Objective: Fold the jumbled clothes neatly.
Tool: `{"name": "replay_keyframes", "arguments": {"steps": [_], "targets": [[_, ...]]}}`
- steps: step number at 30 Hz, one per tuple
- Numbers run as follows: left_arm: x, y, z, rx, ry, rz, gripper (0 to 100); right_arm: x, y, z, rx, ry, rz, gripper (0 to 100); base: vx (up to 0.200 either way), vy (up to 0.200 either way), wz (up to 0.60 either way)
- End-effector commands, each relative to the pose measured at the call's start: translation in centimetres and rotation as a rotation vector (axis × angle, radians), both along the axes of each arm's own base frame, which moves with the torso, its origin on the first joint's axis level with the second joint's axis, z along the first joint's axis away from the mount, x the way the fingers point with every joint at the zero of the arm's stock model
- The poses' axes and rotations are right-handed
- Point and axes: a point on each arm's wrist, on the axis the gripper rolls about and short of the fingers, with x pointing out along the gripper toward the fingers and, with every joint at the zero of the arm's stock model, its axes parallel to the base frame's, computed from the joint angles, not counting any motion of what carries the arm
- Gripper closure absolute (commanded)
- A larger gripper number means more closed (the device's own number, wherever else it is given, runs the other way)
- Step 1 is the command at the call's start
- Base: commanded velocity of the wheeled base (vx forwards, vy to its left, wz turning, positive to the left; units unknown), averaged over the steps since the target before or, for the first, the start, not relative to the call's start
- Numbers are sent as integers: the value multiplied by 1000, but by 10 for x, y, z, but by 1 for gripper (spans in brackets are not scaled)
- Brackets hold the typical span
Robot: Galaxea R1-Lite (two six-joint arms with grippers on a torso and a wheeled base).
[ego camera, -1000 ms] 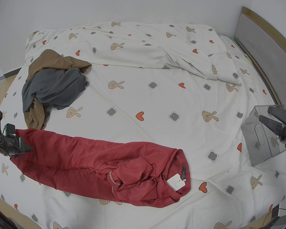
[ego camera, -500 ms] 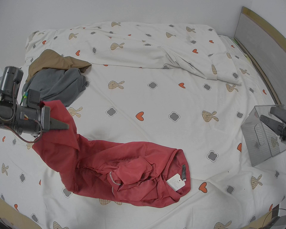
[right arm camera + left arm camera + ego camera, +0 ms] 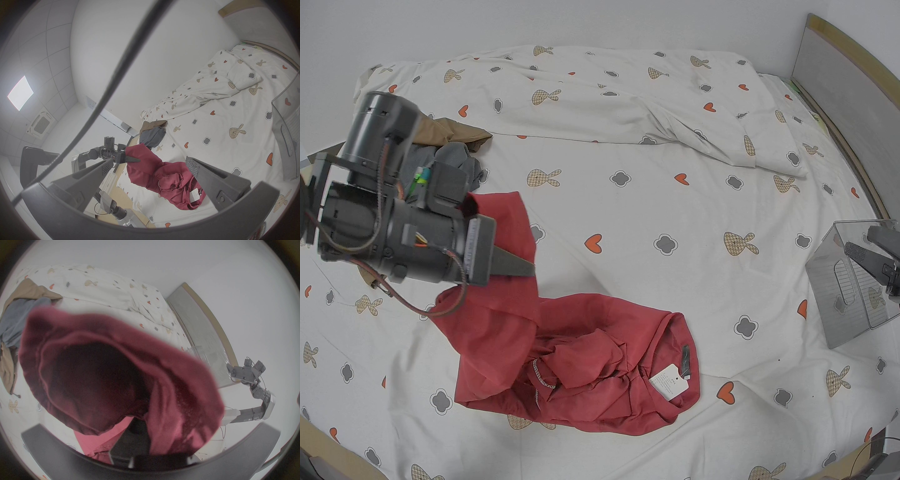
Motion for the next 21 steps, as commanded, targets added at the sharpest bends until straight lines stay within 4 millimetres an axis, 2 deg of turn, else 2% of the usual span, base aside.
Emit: {"name": "replay_keyframes", "arguments": {"steps": [1, 8, 13, 15, 21], "targets": [[18, -35, -27, 47, 78, -66, 100, -1, 1, 0, 0, -1, 7, 0, 0, 0, 0], [30, -62, -55, 77, 119, -116, 100, -1, 1, 1, 1, -5, 5, 0, 0, 0, 0], [46, -91, -93, 151, 151, -117, 100, -4, 0, 1, 2, -12, 5, 0, 0, 0, 0], [49, -99, -102, 175, 143, -109, 100, -4, 0, 2, 2, -14, 7, 0, 0, 0, 0], [44, -120, -111, 190, 146, -156, 100, -4, 0, 2, 2, -14, 7, 0, 0, 0, 0]]}}
